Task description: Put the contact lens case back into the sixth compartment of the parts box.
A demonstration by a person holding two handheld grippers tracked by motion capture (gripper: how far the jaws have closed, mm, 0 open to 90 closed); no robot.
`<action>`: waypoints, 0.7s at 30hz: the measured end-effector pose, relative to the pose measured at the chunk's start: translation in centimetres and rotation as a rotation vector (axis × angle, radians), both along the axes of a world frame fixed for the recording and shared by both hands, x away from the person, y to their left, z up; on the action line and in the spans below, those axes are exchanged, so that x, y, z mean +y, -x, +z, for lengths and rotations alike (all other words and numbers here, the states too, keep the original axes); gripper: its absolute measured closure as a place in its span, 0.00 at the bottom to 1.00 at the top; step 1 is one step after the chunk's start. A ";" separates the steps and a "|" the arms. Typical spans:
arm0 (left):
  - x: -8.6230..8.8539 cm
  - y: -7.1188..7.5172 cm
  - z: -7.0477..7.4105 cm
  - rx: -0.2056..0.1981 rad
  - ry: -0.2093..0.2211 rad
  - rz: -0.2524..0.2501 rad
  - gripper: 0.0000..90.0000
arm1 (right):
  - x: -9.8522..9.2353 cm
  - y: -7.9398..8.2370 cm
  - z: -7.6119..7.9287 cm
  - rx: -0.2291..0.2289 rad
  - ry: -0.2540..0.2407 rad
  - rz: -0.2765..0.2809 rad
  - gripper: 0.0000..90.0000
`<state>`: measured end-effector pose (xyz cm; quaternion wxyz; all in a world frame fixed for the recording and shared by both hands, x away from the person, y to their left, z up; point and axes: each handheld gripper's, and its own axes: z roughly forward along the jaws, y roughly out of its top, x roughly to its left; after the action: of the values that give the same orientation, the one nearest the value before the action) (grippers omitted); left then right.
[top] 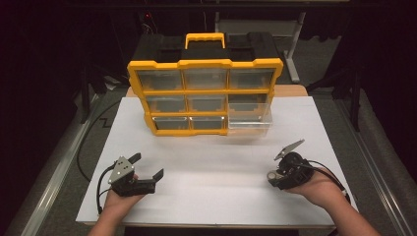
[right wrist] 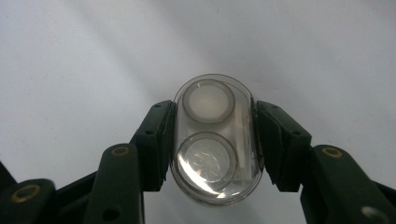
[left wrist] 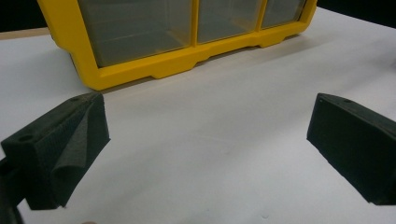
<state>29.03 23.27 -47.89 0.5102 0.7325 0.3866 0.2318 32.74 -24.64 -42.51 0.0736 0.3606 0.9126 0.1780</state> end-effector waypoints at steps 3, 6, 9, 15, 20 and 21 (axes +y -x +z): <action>0.0 0.0 0.0 0.000 0.000 -0.001 0.00 | 0.0 0.0 0.4 0.015 0.012 0.013 0.55; -0.1 0.0 0.0 -0.001 0.007 0.002 0.00 | 0.0 0.0 0.8 0.026 0.025 0.036 0.55; 0.0 0.0 0.0 -0.001 0.001 -0.002 0.00 | 0.0 0.0 1.4 0.042 0.030 0.044 0.55; 0.0 0.0 0.0 -0.001 0.000 -0.004 0.00 | 0.0 -0.2 2.7 0.054 0.034 0.067 0.55; 0.0 0.0 0.0 -0.002 0.001 -0.007 0.00 | 0.2 -0.3 4.0 0.059 0.049 0.090 0.55; 0.0 0.0 0.0 -0.002 0.001 -0.007 0.00 | 0.2 -0.3 4.2 0.059 0.049 0.089 0.55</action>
<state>29.05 23.27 -47.91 0.5116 0.7334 0.3836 0.2305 33.08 -24.40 -38.30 0.0475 0.3228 0.9337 0.1478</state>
